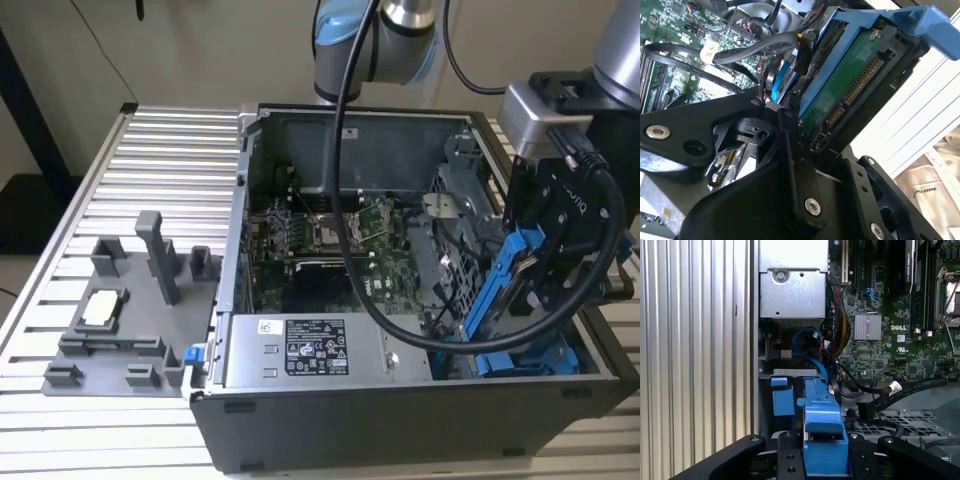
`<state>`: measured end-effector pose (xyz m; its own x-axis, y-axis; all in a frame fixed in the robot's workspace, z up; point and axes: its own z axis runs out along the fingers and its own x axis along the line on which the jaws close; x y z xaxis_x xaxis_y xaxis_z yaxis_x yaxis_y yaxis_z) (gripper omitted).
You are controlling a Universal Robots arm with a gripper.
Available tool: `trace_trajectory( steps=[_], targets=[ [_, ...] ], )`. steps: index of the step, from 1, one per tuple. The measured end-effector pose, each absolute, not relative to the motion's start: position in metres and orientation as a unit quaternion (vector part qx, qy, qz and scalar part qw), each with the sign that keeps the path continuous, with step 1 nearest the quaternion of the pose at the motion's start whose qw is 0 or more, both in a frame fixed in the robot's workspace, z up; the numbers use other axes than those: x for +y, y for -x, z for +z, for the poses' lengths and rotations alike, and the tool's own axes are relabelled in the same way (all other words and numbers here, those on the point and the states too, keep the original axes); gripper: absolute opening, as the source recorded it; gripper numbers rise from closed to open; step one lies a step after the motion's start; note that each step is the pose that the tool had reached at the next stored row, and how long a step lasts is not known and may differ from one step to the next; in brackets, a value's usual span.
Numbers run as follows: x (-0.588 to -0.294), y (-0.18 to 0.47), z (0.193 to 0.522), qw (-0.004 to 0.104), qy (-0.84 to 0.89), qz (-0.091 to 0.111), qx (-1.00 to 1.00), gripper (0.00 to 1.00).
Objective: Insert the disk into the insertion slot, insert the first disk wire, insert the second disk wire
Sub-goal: 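Insert the disk into the insertion slot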
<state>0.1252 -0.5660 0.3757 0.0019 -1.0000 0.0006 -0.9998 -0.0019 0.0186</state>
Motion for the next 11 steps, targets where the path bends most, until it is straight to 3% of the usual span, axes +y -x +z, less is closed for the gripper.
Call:
trace_trajectory(
  steps=[3,4,11],
  targets=[
    [-0.5659,-0.1252,0.3755,0.007,-0.708,-0.006,-0.706,0.34],
    [-0.5659,-0.1252,0.3754,0.007,-0.708,-0.006,-0.706,0.41],
    [-0.5658,-0.1252,0.3845,0.007,-0.708,-0.006,-0.706,0.41]
  ],
)
